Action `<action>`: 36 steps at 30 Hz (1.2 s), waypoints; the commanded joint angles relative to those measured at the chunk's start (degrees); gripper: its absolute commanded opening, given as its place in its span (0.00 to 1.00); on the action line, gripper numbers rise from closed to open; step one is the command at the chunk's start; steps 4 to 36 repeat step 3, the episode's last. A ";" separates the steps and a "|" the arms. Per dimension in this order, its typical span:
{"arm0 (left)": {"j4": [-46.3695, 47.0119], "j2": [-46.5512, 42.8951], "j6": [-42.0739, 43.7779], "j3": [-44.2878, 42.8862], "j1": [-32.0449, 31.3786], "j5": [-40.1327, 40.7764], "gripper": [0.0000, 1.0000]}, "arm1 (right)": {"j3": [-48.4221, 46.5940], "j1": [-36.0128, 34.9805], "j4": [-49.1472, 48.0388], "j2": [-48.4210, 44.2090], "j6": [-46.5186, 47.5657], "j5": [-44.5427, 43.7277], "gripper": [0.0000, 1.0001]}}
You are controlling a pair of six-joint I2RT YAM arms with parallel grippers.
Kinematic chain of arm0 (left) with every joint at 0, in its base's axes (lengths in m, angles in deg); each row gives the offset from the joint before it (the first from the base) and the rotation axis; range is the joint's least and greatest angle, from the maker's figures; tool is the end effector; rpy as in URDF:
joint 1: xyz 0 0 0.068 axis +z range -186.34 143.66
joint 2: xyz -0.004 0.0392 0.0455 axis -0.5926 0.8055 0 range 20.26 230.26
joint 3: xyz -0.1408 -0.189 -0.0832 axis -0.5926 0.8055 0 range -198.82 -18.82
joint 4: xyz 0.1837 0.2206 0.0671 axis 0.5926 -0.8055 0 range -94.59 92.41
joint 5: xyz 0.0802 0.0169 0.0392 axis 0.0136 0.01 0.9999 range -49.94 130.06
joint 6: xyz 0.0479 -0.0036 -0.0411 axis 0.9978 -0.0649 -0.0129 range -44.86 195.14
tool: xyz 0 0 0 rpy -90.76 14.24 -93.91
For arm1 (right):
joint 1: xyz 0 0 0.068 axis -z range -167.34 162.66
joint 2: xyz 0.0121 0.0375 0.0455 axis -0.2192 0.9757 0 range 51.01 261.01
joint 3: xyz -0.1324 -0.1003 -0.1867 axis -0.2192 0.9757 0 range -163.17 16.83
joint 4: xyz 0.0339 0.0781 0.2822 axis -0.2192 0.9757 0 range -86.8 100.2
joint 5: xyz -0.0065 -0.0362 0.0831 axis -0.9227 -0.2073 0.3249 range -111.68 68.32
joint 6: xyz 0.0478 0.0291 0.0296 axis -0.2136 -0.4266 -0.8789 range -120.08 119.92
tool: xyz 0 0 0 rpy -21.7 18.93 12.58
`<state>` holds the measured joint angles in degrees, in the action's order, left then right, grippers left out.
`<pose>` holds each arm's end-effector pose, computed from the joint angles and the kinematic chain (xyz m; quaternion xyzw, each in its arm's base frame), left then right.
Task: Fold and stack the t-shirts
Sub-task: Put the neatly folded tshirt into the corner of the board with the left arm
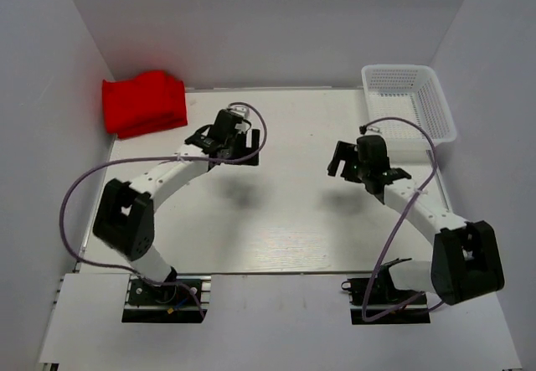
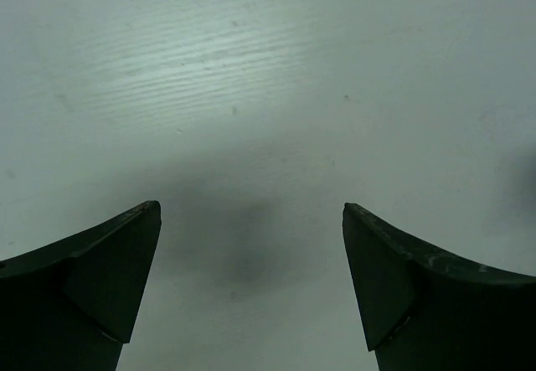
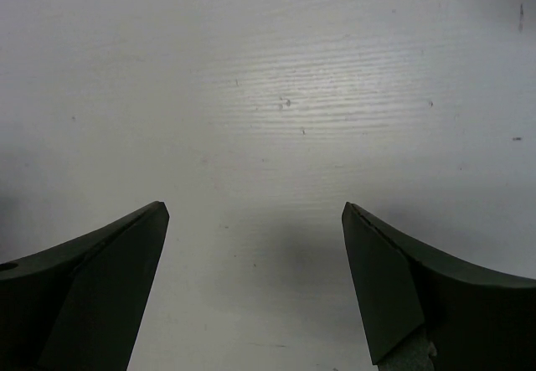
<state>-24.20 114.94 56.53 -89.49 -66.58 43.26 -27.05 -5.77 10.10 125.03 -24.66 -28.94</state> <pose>0.3450 -0.1980 0.1992 0.0860 0.9373 -0.1153 0.3176 0.3093 0.0965 0.1819 0.0761 0.8905 0.1103 0.4348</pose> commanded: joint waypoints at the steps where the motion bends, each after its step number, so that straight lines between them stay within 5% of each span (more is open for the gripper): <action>1: -0.80 -8.62 -3.45 0.71 0.80 9.71 1.00 | 3.00 -0.02 -4.25 -3.70 -0.82 0.85 0.90; 36: -1.95 -9.41 -3.98 1.42 -0.34 10.25 1.00 | 5.11 0.07 -5.66 -6.24 -0.91 0.67 0.90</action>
